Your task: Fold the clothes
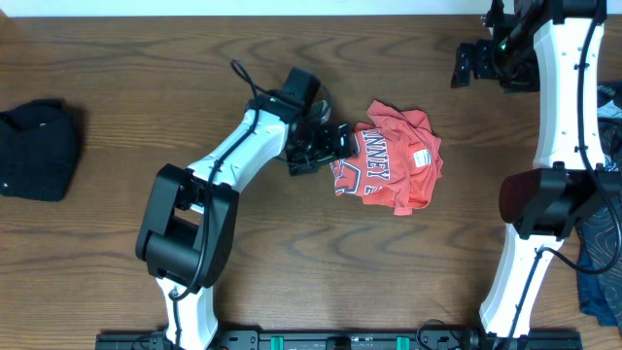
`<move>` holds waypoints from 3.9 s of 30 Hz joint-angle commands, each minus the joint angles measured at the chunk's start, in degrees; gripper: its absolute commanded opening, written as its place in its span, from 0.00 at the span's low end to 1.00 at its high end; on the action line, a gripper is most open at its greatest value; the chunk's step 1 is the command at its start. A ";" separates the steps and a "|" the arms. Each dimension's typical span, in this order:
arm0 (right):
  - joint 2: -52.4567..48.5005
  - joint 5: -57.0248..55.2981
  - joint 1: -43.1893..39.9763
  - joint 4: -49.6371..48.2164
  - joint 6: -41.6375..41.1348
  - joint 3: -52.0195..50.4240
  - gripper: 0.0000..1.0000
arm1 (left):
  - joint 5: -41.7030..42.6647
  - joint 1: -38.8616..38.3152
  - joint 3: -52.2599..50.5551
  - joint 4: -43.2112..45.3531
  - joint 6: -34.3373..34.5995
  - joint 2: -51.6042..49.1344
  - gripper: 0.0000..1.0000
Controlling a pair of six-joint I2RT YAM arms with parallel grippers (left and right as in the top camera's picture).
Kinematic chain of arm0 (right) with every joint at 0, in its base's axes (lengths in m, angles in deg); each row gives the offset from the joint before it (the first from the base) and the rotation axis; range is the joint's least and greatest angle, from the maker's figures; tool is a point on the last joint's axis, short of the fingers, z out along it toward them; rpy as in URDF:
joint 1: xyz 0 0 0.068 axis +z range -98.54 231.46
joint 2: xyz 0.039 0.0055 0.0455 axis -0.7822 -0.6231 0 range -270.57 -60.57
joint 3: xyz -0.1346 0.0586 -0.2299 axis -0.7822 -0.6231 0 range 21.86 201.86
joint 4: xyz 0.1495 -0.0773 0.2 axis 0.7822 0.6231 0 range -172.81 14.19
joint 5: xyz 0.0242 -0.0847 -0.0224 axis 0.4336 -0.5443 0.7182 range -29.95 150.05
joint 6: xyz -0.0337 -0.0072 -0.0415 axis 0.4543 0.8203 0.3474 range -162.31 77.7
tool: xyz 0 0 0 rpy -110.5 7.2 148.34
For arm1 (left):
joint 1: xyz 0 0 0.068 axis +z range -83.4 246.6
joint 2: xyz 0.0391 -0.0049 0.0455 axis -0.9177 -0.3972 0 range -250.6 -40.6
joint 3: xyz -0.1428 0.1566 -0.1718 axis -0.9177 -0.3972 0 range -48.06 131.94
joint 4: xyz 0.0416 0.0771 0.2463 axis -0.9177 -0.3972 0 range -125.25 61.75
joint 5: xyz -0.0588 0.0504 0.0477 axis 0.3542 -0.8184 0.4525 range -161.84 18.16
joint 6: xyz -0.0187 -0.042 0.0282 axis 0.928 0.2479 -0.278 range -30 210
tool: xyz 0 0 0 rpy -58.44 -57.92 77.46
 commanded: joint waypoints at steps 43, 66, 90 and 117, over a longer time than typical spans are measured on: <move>1.49 1.20 1.03 0.68 -0.79 -0.26 0.99 | 20.48 -4.02 -6.86 29.49 12.44 -13.31 0.06; 1.49 4.59 1.16 0.68 -1.27 -0.26 0.99 | -2.47 21.55 -5.79 16.96 6.99 21.70 0.06; 1.49 4.37 5.53 0.68 -2.08 -0.26 0.99 | -0.17 49.22 8.41 16.59 3.30 22.21 0.06; 1.49 3.93 11.02 -0.15 -3.63 -0.26 0.99 | -3.54 63.08 12.81 25.35 -2.08 13.49 0.06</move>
